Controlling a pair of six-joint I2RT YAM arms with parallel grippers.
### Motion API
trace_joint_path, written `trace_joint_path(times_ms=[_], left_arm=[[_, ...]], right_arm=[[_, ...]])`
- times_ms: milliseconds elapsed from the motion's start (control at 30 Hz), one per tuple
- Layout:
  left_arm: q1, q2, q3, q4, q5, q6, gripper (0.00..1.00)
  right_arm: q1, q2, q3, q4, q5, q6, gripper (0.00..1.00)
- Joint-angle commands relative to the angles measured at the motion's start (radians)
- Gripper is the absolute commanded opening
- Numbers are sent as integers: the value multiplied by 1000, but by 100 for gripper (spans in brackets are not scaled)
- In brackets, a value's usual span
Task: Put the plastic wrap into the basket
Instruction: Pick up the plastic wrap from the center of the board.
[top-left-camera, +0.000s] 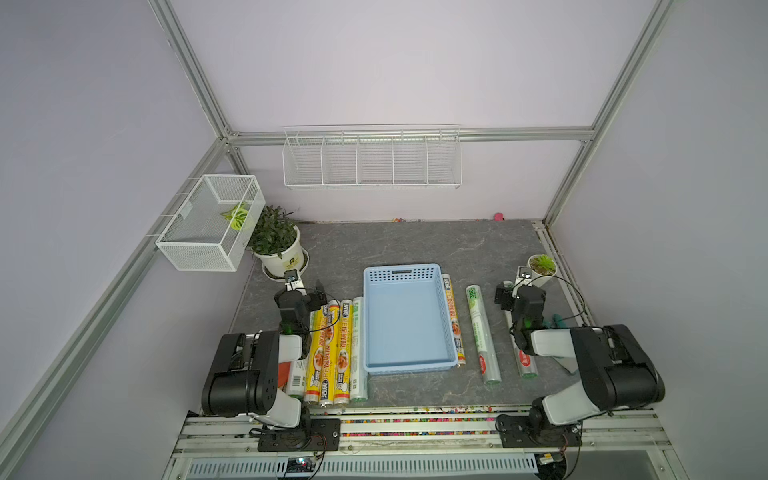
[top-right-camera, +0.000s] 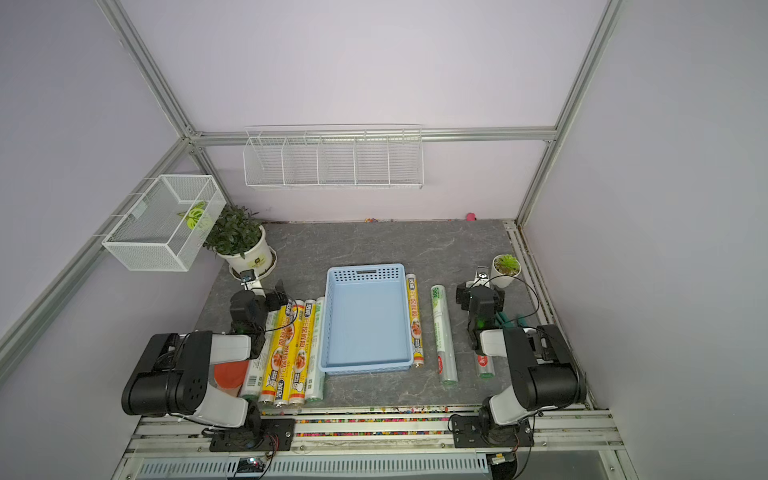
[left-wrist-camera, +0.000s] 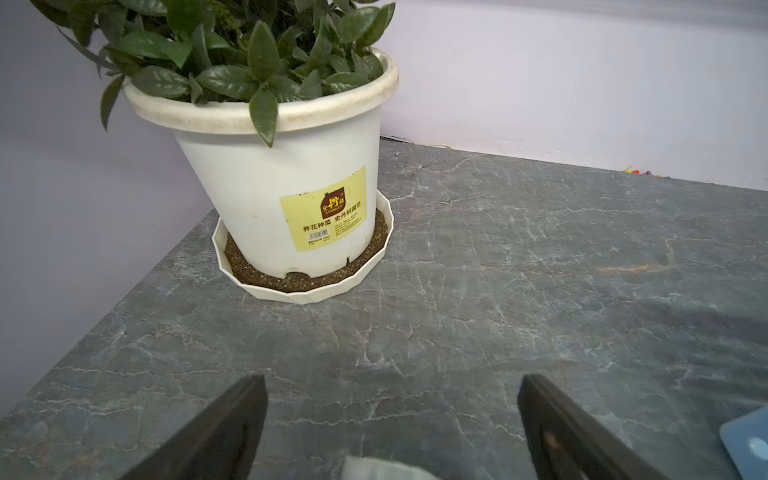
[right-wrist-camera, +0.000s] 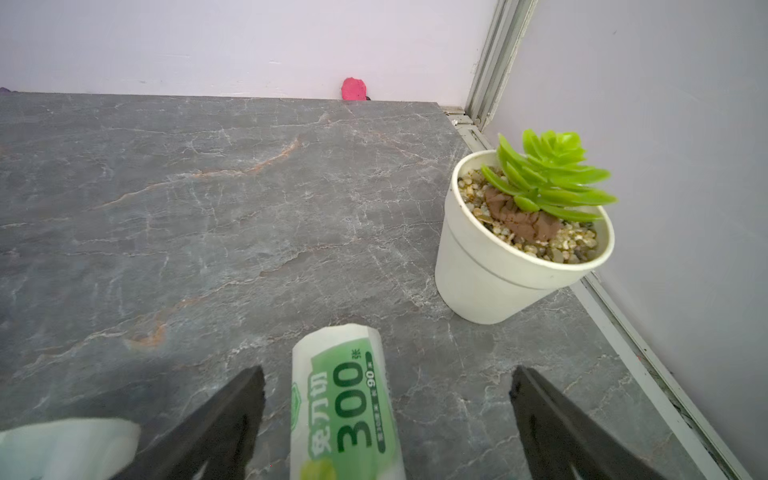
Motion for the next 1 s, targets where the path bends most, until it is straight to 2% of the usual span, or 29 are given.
trace_joint_path(times_ms=[0,433,533,633,700,767,800,867,900,967], left_arm=[[1,-11,14,10,-9,-9,100],[1,-19,-8,42,-14,-9,100],[1,-55,-43,76,-79,-42,100],[1,-117,-57,54,-89,-39,100],[1,-198,-31,-60,-109,-59,100],[1,-305,31,-294,-159,-137,100],[1,-351,69,-390,-198,-185,100],[1,-437,147,-587,-236,-284,100],[1,-477,190,-689,-230,-344,100],[1,-537,256,-854,-205,-490,100]], right_arm=[[-2,-5,4,0,-9,6,98],[-2,-10,1,7,-4,4,98],[-1,-20,4,-14,-21,-4,97],[2,-32,-6,1,-49,-19,98],[3,-61,-20,-3,-79,-38,97],[6,-104,-32,28,-53,-52,97],[18,-166,-3,-82,-8,-32,98],[19,-287,116,-459,29,85,98],[17,-323,207,-675,36,171,98],[18,-349,330,-944,2,340,98]])
